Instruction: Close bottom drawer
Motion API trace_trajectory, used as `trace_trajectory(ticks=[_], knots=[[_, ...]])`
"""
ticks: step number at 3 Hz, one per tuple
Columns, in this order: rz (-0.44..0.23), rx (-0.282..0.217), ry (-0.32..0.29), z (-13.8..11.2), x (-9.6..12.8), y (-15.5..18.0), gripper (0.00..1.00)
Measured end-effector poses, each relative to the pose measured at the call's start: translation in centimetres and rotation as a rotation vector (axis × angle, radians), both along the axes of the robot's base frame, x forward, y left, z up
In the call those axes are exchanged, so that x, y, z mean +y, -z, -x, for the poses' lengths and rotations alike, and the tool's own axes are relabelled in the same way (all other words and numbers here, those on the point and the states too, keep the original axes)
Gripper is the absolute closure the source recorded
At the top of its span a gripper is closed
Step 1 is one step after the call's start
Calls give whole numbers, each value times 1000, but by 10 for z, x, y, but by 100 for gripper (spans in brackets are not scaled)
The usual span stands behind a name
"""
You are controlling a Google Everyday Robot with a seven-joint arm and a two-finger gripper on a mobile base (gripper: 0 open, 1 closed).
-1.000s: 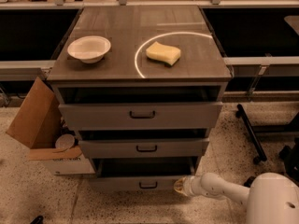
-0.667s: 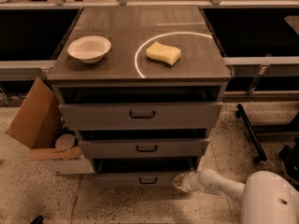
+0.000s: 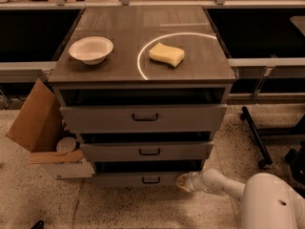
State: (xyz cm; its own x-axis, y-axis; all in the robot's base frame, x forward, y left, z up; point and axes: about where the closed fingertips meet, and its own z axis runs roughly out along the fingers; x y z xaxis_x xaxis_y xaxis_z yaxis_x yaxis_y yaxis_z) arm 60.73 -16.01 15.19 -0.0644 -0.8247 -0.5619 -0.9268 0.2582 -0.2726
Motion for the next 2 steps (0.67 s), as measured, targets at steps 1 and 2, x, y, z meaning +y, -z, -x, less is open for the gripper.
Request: trace_trajectory(ticks=[1,2], knots=[[0,0,0,0,0,0,100],[-4,-18,15,-11,-1,-4,100]])
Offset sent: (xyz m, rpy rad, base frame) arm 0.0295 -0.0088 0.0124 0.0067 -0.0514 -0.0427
